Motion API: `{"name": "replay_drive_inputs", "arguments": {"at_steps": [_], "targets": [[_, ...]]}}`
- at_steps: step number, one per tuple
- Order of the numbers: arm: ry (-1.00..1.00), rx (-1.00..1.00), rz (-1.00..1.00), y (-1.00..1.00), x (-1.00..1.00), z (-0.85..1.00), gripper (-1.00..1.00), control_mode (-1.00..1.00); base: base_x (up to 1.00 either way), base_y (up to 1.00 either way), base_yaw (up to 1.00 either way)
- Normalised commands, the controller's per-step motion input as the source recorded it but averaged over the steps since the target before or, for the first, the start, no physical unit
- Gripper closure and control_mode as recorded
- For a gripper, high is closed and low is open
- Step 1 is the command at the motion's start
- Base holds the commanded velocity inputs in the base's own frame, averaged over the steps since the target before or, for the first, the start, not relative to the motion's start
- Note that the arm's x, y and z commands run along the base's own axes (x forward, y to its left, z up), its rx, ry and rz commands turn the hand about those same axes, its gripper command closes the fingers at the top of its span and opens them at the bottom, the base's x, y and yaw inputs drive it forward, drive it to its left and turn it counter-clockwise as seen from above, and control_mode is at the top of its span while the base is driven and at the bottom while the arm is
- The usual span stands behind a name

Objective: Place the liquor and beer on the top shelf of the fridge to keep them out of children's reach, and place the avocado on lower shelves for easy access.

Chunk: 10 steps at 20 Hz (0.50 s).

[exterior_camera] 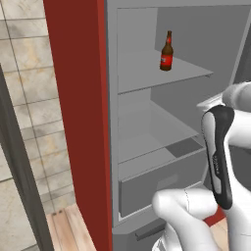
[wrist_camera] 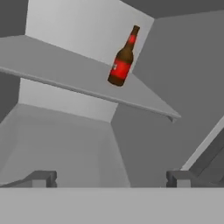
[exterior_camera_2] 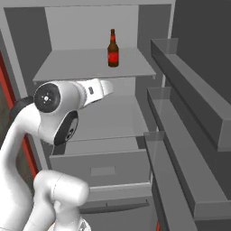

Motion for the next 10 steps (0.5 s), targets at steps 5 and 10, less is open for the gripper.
{"name": "replay_drive_inputs", "arguments": {"at_steps": [5, 10], "targets": [[0.27, 0.16, -0.20, 0.00, -0.45, 0.03, -1.00, -1.00, 0.00, 0.00, 0.00], [0.20, 0.01, -0.15, 0.17, -0.39, 0.00, -1.00, -1.00, 0.00, 0.00, 0.00]]}}
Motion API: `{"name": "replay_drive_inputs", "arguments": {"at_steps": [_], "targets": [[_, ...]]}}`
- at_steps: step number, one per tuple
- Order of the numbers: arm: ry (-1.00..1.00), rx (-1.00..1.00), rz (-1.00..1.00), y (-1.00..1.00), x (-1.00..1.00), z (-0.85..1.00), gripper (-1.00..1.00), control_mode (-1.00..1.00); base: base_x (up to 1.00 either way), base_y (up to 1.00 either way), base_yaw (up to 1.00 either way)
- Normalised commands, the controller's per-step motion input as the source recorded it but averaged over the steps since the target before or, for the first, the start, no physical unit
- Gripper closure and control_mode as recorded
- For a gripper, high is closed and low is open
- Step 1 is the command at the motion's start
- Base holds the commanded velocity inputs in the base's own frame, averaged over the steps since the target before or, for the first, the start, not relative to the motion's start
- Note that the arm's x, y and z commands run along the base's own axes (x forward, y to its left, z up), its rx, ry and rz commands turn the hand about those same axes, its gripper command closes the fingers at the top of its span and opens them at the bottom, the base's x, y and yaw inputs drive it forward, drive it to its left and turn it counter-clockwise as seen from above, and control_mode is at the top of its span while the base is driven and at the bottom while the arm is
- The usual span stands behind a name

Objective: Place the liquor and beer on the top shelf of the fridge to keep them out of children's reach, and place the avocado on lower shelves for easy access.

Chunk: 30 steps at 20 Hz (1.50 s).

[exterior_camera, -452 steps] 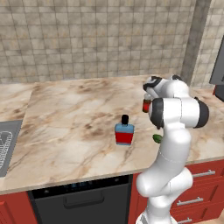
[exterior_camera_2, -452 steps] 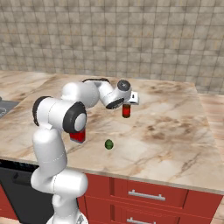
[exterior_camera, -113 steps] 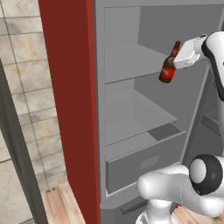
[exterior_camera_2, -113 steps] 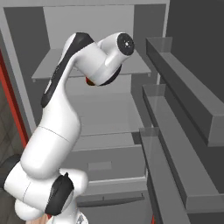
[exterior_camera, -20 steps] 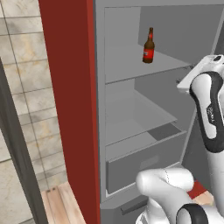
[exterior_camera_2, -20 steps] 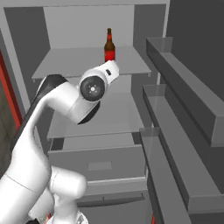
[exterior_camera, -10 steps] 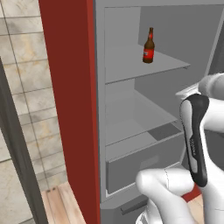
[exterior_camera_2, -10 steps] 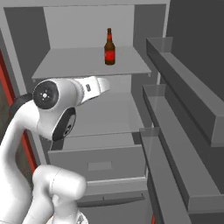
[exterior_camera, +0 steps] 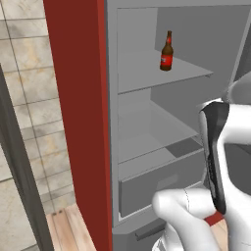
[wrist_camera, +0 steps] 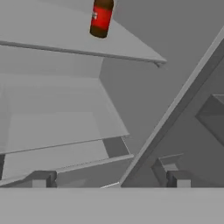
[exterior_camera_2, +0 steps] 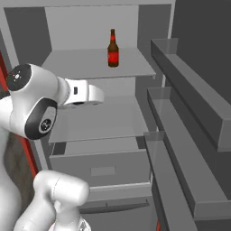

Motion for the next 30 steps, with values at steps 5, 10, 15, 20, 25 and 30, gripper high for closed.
{"name": "replay_drive_inputs", "arguments": {"at_steps": [5, 10, 15, 20, 25, 30], "targets": [[0.08, 0.00, -0.16, 0.31, -0.29, 0.00, -1.00, -1.00, 0.00, 0.00, 0.00], [0.00, 0.00, -0.18, 0.11, -0.21, 0.00, -1.00, -1.00, 0.00, 0.00, 0.00], [0.00, 0.00, -0.15, 0.00, -0.18, 0.00, -1.00, -1.00, 0.00, 0.00, 0.00], [0.00, 0.00, -0.02, 0.00, -0.21, -0.04, -1.00, 1.00, -0.23, 0.00, 0.00], [0.00, 0.00, 0.00, 0.00, 0.00, 0.00, -1.00, 1.00, -0.91, 0.00, 0.00], [0.00, 0.00, 0.00, 0.00, 0.00, 0.00, -1.00, 1.00, -1.00, 0.00, 0.02]]}}
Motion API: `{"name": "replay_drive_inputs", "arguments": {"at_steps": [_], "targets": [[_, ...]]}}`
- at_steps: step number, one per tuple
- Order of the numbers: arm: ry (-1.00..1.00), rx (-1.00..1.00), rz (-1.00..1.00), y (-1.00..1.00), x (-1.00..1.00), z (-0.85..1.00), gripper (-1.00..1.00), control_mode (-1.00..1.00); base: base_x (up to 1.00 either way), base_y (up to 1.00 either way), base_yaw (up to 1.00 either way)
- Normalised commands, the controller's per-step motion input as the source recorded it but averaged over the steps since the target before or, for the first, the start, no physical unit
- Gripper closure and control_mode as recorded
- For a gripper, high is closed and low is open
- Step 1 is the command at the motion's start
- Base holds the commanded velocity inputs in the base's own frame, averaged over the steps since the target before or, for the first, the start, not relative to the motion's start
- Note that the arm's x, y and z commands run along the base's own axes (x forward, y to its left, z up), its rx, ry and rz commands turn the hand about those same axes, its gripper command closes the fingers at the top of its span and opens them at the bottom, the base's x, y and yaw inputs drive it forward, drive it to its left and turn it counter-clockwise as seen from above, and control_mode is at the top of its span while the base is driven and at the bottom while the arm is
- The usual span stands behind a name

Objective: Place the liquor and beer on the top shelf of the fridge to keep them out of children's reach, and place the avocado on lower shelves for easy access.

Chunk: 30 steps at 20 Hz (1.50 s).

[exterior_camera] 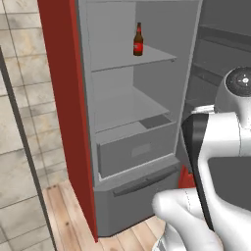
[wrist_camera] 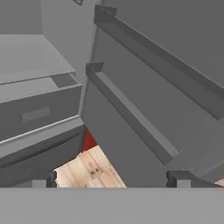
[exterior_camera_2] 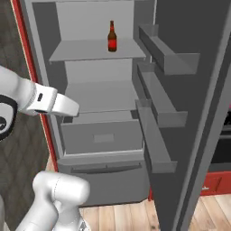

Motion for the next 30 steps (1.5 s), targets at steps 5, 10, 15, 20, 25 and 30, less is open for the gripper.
{"name": "replay_drive_inputs", "arguments": {"at_steps": [5, 10, 15, 20, 25, 30], "targets": [[0.00, 0.00, 0.00, 0.00, 0.00, 0.00, -1.00, 1.00, -1.00, -0.08, 0.00], [0.00, 0.00, 0.00, 0.00, 0.00, 0.00, -1.00, 1.00, -0.63, -0.39, -0.14], [0.00, 0.00, 0.00, 0.00, 0.00, 0.00, -1.00, 1.00, -0.09, -0.71, -0.36], [0.00, 0.00, 0.00, 0.00, 0.00, 0.00, -1.00, 1.00, 0.00, -0.81, -0.37], [0.00, 0.00, 0.00, 0.00, 0.00, 0.00, -1.00, 1.00, 0.00, -0.84, -0.43], [0.00, 0.00, 0.00, 0.00, 0.00, 0.00, -1.00, 1.00, 0.03, -0.77, -0.45]]}}
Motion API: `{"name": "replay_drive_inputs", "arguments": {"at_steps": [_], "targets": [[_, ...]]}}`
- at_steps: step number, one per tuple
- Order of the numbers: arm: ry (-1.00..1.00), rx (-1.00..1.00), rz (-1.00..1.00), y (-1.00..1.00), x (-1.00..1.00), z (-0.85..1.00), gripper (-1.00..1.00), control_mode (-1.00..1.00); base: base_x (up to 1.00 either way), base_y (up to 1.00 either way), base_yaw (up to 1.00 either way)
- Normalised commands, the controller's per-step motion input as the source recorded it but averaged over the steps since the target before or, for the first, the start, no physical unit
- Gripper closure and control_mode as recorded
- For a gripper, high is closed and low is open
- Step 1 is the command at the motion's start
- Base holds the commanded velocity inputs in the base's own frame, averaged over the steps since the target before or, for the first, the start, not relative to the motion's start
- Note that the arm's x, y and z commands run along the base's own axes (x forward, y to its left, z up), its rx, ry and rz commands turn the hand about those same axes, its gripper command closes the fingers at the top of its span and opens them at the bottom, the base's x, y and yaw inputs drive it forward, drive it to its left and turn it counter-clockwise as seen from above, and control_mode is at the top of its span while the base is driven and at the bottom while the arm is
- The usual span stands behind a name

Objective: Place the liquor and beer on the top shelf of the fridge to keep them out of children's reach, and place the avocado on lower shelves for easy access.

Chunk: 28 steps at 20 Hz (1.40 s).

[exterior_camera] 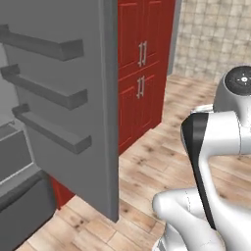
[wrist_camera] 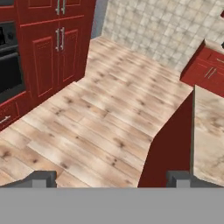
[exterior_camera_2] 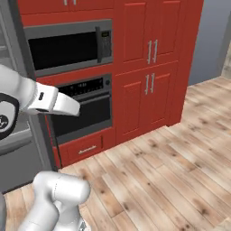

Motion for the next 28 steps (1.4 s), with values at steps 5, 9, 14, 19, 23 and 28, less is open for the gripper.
{"name": "replay_drive_inputs", "arguments": {"at_steps": [5, 9, 14, 19, 23, 28], "targets": [[0.00, 0.00, 0.00, 0.00, 0.00, 0.00, -1.00, 1.00, 0.11, -0.65, -0.45], [0.00, 0.00, 0.00, 0.00, 0.00, 0.00, -1.00, 1.00, 0.18, -0.51, -0.45], [0.00, 0.00, 0.00, 0.00, 0.00, 0.00, -1.00, 1.00, 0.51, -0.15, -0.36], [0.00, 0.00, 0.00, 0.00, 0.00, 0.00, -1.00, 1.00, 0.96, 0.00, -0.21], [0.00, 0.00, 0.00, 0.00, 0.00, 0.00, -1.00, 1.00, 1.00, 0.00, -0.16], [0.00, 0.00, 0.00, 0.00, 0.00, 0.00, -1.00, 1.00, 1.00, 0.00, -0.24]]}}
